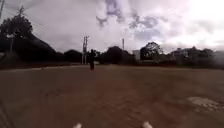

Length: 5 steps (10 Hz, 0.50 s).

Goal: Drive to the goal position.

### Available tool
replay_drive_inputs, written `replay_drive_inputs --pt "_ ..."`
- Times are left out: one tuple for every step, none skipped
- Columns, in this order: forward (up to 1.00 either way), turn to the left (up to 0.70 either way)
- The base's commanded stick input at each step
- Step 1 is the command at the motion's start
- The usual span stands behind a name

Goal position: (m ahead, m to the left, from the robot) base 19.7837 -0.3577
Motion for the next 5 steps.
replay_drive_inputs --pt "0.5 0.0" --pt "0.5 0.0" --pt "0.5 0.0" --pt "0.5 0.0" --pt "0.5 0.0"
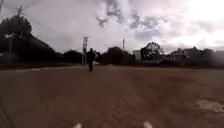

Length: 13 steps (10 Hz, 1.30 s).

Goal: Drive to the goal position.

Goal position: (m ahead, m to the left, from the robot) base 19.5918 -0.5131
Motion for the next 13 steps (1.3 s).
replay_drive_inputs --pt "0.5 0.0" --pt "0.5 0.0" --pt "0.5 0.0" --pt "0.5 0.0" --pt "0.5 0.0" --pt "0.5 0.0" --pt "0.5 0.0" --pt "0.5 0.0" --pt "0.5 0.0" --pt "0.5 0.0" --pt "0.5 0.0" --pt "0.5 0.0" --pt "0.5 0.0"
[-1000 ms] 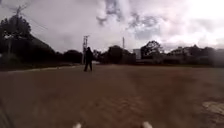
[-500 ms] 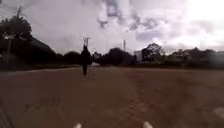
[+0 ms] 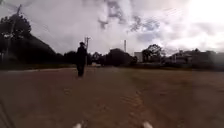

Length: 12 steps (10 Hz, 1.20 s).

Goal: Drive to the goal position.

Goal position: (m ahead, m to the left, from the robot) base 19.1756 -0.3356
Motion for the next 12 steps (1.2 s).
replay_drive_inputs --pt "0.5 0.0" --pt "0.5 0.0" --pt "0.5 0.0" --pt "0.5 0.0" --pt "0.5 0.0" --pt "0.5 0.0" --pt "0.5 0.0" --pt "0.5 0.0" --pt "0.5 0.0" --pt "0.5 0.0" --pt "0.5 0.0" --pt "0.5 0.0"
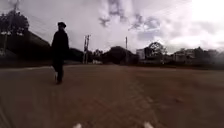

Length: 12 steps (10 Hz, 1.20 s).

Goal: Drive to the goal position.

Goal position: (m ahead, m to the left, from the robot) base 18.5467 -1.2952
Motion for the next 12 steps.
replay_drive_inputs --pt "0.5 0.0" --pt "0.5 0.0" --pt "0.5 0.0" --pt "0.5 0.0" --pt "0.5 0.0" --pt "0.5 0.0" --pt "0.5 0.0" --pt "0.5 0.0" --pt "0.5 0.0" --pt "0.5 0.0" --pt "0.5 0.0" --pt "0.5 0.0"
